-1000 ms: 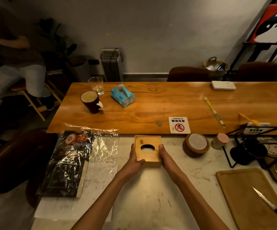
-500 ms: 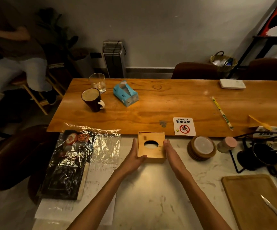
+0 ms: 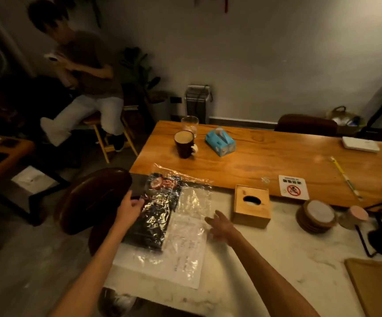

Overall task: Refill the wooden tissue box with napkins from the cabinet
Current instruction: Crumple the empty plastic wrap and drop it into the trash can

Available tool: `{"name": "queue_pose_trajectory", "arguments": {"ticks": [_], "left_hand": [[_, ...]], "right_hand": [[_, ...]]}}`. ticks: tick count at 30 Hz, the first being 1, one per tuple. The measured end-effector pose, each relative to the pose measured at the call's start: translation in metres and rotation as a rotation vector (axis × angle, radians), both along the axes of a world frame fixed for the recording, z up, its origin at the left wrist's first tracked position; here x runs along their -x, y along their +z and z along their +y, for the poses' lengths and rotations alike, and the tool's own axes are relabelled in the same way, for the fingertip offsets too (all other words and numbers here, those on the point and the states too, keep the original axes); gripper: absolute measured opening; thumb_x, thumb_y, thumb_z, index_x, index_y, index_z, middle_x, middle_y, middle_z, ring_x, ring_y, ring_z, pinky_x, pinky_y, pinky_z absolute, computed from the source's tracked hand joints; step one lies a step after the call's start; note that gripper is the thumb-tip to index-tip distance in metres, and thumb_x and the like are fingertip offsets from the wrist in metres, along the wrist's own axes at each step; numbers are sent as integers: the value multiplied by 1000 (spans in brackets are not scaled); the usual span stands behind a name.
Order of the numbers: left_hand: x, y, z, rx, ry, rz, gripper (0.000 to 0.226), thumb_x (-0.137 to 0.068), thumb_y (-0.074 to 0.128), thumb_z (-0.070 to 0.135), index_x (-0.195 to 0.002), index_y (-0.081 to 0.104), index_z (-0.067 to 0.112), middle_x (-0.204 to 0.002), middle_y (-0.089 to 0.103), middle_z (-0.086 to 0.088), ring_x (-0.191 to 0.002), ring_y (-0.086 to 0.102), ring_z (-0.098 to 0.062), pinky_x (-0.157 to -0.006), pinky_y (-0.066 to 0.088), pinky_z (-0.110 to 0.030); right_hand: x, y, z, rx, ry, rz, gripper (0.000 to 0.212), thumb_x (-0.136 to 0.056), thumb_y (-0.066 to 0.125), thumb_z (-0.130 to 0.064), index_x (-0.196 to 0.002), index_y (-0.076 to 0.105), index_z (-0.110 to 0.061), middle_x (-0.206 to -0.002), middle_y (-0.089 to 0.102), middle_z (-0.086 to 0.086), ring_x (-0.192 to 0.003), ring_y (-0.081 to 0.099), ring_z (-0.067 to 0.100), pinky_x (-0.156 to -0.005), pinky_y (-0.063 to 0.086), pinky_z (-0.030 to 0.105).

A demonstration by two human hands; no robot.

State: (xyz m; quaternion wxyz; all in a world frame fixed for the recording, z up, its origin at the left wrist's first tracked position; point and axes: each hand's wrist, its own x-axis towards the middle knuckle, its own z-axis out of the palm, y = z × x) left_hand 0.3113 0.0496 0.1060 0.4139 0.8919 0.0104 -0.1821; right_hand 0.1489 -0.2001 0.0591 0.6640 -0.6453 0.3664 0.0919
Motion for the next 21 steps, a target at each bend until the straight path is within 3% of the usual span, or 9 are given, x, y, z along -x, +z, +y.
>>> {"name": "queue_pose_trajectory", "arguments": {"ticks": [2, 4, 7, 9, 11, 13, 17, 19, 21], "left_hand": [[6, -6, 13, 94, -14, 99, 63, -93, 61, 10, -149, 33, 7, -96, 68, -12, -96, 64, -29, -90, 49, -41], [14, -8, 24, 160, -31, 141, 64, -92, 60, 4, -149, 32, 8, -88, 67, -12, -82, 62, -25, -75, 51, -38], [26, 0, 37, 196, -79, 138, 69, -93, 58, 1, -152, 24, 12, -88, 66, -10, -69, 58, -17, -62, 49, -28], [31, 5, 44, 207, -145, 120, 75, -91, 57, -5, -153, 20, 18, -106, 67, -13, -66, 55, -15, -55, 44, -24], [31, 6, 49, 233, -227, 154, 89, -86, 54, -15, -151, 18, 35, -122, 62, -13, -70, 57, -20, -54, 46, -27], [31, 3, 54, 263, -304, 227, 91, -84, 51, -16, -143, 27, 49, -121, 60, -8, -69, 59, -21, -54, 49, -29], [38, -10, 54, 308, -433, 223, 51, -92, 59, 0, -124, 53, 40, -121, 61, -12, -63, 60, -10, -54, 50, -24], [47, -14, 53, 337, -483, 245, 45, -89, 62, -2, -121, 55, 29, -117, 59, -12, -63, 59, -10, -52, 48, -21], [57, -15, 55, 383, -528, 271, 47, -86, 67, -1, -123, 56, 26, -118, 58, -8, -77, 62, -14, -61, 52, -20]], "right_hand": [[2, -6, 14, -52, -58, -17, 67, -93, 62, -15, -149, 27, -3, -122, 56, 11, -97, 63, 28, -72, 53, 36], [9, -7, 24, -69, -119, 12, 70, -91, 65, -10, -149, 26, -3, -127, 55, 15, -105, 60, 31, -84, 50, 39], [24, -2, 35, -118, -155, 33, 62, -89, 64, 0, -142, 32, 1, -108, 61, 28, -74, 57, 30, -69, 44, 39], [33, -5, 41, -119, -195, 60, 65, -88, 64, 1, -145, 32, -4, -109, 61, 32, -61, 53, 26, -64, 45, 42], [41, -9, 48, -105, -251, 61, 70, -87, 63, 4, -149, 32, -11, -129, 55, 25, -62, 55, 25, -67, 48, 41], [50, -4, 56, -48, -271, 53, 70, -89, 60, 5, -149, 33, -16, -127, 53, 14, -63, 56, 19, -59, 50, 31], [75, -1, 61, 91, -185, 29, 78, -89, 56, 5, -151, 25, -31, -84, 60, 13, -66, 54, 19, -55, 49, 27], [92, 1, 61, 68, -126, 22, 87, -90, 55, 4, -143, 13, -51, -89, 63, 17, -74, 58, 21, -62, 52, 30], [108, 0, 63, 60, -62, 9, 91, -90, 58, 0, -140, 7, -57, -96, 64, 19, -82, 61, 23, -69, 53, 31]]}}
